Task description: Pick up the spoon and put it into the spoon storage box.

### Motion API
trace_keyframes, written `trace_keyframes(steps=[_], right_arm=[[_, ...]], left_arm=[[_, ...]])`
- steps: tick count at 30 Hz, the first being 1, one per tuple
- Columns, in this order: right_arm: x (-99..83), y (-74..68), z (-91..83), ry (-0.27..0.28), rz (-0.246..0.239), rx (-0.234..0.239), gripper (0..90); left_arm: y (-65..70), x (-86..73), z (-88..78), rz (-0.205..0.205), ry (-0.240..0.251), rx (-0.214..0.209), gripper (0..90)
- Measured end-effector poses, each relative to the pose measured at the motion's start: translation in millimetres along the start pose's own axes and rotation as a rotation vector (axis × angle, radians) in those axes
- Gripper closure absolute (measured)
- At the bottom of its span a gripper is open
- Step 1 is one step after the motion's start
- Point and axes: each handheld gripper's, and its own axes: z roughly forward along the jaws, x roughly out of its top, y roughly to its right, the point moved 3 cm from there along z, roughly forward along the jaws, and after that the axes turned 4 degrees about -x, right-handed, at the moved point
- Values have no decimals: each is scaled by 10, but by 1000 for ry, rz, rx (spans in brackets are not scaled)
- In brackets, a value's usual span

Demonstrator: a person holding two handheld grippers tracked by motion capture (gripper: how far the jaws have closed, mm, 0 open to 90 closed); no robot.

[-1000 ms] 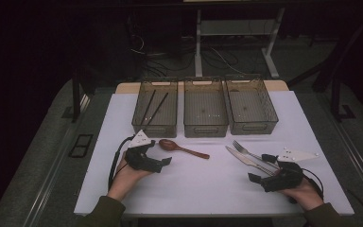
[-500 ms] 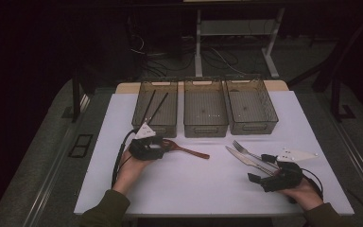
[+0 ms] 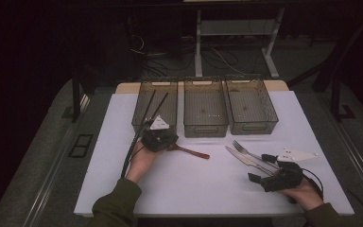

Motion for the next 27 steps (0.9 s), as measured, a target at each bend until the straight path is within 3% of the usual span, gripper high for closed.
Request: trace_keyframes(steps=[5, 12, 18, 27], right_arm=[[1, 6, -2, 4, -3, 1, 24], [2, 8, -6, 6, -5, 0, 24], [4, 5, -9, 7, -4, 1, 24], [3, 19, -22, 11, -3, -1, 24]], left_arm=[[17, 25, 108, 2, -58, 2, 893], [9, -8, 169, 7, -103, -3, 893], [-8, -15, 141, 8, -126, -15, 894], [83, -69, 36, -16, -166, -41, 894]])
